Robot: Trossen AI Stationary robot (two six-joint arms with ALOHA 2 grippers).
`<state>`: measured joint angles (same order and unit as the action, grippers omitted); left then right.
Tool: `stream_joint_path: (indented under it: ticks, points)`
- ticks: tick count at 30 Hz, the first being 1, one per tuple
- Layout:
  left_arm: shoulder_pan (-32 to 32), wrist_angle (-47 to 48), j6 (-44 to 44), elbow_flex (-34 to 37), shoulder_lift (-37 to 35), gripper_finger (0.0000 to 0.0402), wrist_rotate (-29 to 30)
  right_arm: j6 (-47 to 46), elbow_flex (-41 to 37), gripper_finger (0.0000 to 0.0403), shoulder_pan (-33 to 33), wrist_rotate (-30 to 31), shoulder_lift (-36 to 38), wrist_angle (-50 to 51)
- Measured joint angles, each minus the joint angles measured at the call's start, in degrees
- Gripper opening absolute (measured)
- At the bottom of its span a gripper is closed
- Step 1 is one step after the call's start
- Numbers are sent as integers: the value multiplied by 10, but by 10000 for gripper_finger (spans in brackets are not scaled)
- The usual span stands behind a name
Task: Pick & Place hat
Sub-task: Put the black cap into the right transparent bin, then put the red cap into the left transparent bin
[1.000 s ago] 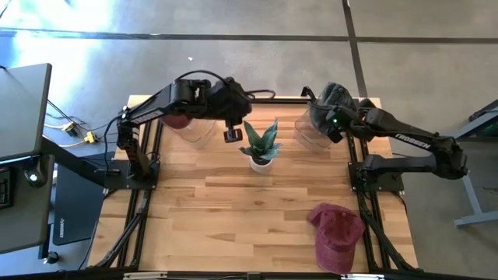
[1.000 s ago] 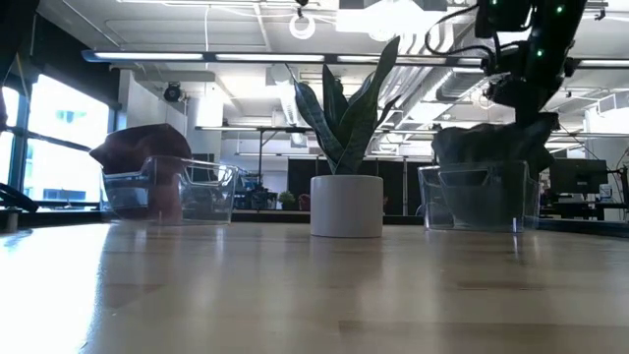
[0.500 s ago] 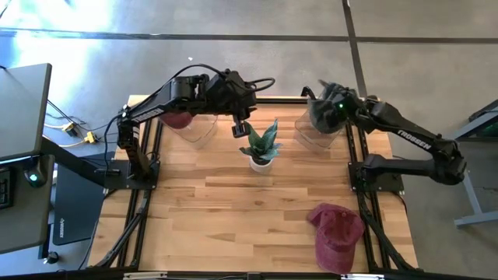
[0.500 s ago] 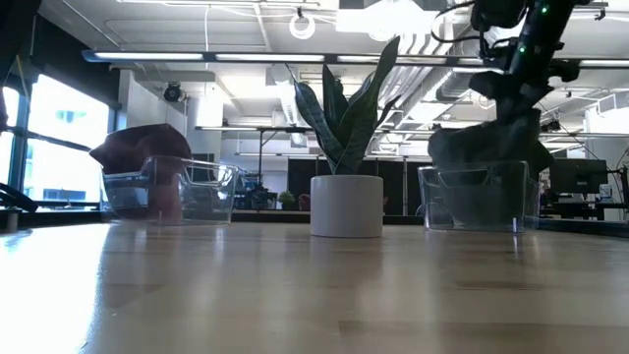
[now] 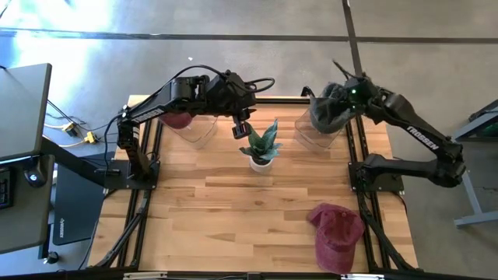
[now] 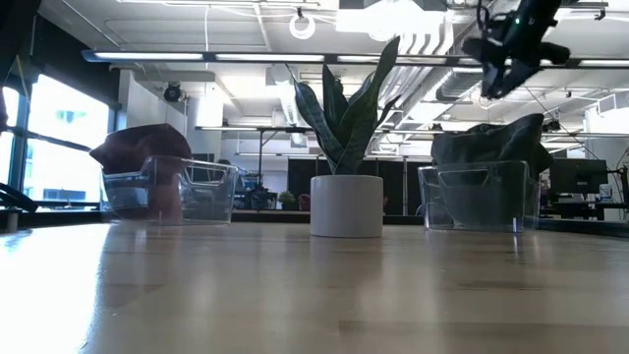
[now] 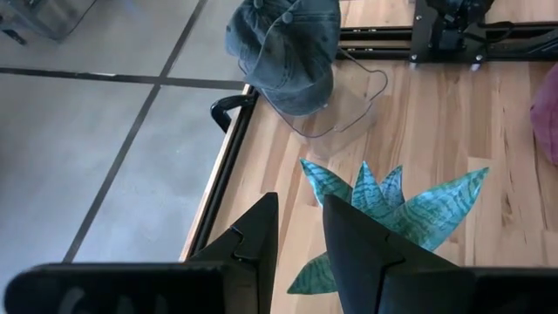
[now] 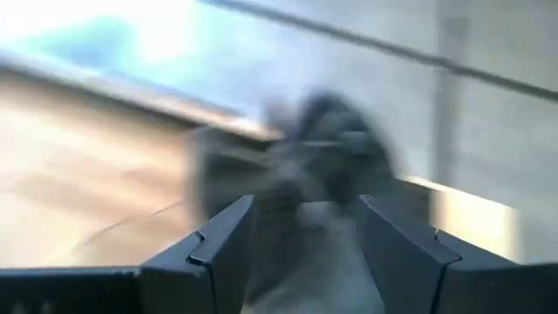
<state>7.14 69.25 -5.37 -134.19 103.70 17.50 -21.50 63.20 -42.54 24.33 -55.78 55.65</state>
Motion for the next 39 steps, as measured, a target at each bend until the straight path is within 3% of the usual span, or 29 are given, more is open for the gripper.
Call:
stream_joint_path:
  ticks: [5,7,9,11,14,19,24,31,36,39]
  points:
    - [0,0,-1,0,0,87,0,54,6,157,-2,-251,-16,-17]
    - [0,0,-2,0,0,87,0,55,-11,126,-2,-313,-37,-27]
    - [0,0,-2,0,0,87,0,55,-33,88,-2,-334,-65,-66]
    - [0,0,-2,0,0,87,0,60,-44,48,-2,-326,-98,-99]
    - [0,1,-2,0,0,87,1,73,-46,8,-5,-237,-153,-113]
    - [0,28,3,0,0,87,2,68,-46,24,-24,-37,-203,-106]
    - [0,54,31,0,0,87,-4,102,-46,10,-55,50,-207,-137]
    - [0,54,32,0,0,87,-5,152,-46,9,-72,17,-180,-165]
    - [0,54,31,0,0,87,-4,121,-46,11,-53,-26,-113,-140]
    - [0,53,24,0,0,87,-4,90,-46,10,-26,-86,-69,-123]
